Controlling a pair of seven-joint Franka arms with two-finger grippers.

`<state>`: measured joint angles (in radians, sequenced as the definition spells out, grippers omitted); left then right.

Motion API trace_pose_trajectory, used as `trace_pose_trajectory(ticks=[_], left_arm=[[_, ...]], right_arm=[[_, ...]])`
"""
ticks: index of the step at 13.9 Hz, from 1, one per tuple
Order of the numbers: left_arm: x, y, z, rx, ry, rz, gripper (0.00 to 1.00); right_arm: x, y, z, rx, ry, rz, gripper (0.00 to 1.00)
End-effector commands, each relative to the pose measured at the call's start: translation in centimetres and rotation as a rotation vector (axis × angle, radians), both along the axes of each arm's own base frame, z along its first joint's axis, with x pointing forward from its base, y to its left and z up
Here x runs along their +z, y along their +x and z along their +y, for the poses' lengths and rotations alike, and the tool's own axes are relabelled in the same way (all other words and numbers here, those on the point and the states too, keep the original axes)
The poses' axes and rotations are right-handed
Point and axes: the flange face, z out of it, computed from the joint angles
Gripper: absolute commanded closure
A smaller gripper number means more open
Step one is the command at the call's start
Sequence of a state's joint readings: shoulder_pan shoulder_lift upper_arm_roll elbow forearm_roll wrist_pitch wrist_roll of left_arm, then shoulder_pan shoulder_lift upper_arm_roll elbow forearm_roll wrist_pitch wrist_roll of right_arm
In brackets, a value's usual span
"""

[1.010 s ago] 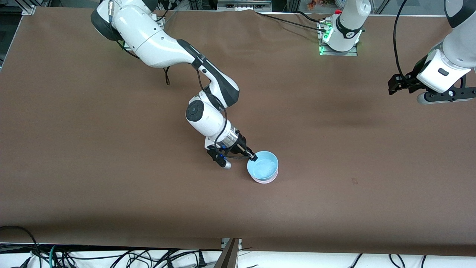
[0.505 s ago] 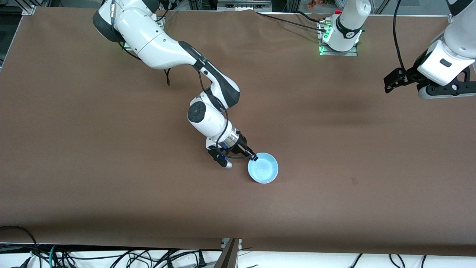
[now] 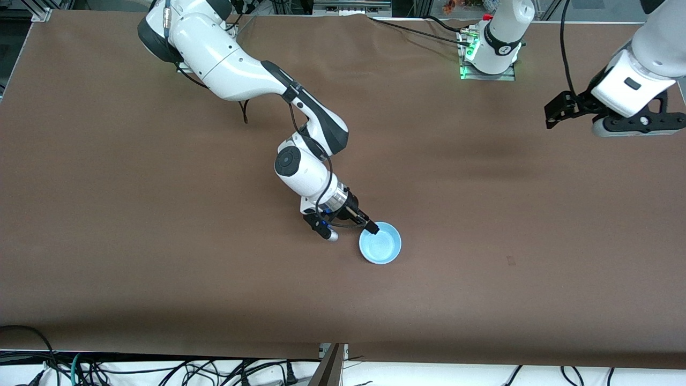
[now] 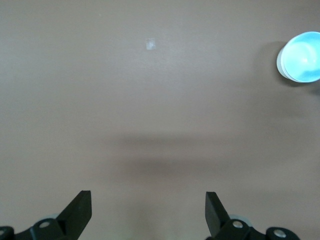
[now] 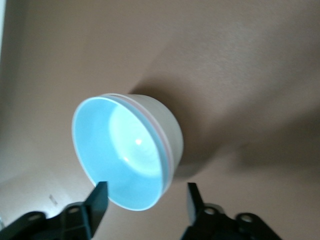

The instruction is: Stack pink and blue bowls on white bowl

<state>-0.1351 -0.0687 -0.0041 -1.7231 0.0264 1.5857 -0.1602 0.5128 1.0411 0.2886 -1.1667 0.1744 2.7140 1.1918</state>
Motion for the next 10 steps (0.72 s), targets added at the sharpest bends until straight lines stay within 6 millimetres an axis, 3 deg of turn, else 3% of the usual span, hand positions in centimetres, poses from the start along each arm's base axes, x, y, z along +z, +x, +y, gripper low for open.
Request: trace_pose_trajectory(ticks=[1, 4, 8, 10], left_arm=[[0.4, 0.2, 0.5, -0.091, -0.046, 0.009, 0.00], [0.5, 0.8, 0.3, -0.095, -0.056, 0.003, 0.00], [0.5, 1.2, 0.3, -0.076, -0.052, 0.001, 0.00], [0.2, 1.3, 0.3, -0.074, -0.051, 0.007, 0.00]], right_arm=[[2.3, 0.9, -0.8, 0.033, -0.040, 0.035, 0.00], [7.6, 3.3, -4.8, 0.159, -0.138, 0.035, 0.00], [12.7, 6.1, -13.9, 0.481, -0.268, 0.033, 0.00], [14.2, 7.0, -18.5, 0.653, -0.313, 0.012, 0.00]])
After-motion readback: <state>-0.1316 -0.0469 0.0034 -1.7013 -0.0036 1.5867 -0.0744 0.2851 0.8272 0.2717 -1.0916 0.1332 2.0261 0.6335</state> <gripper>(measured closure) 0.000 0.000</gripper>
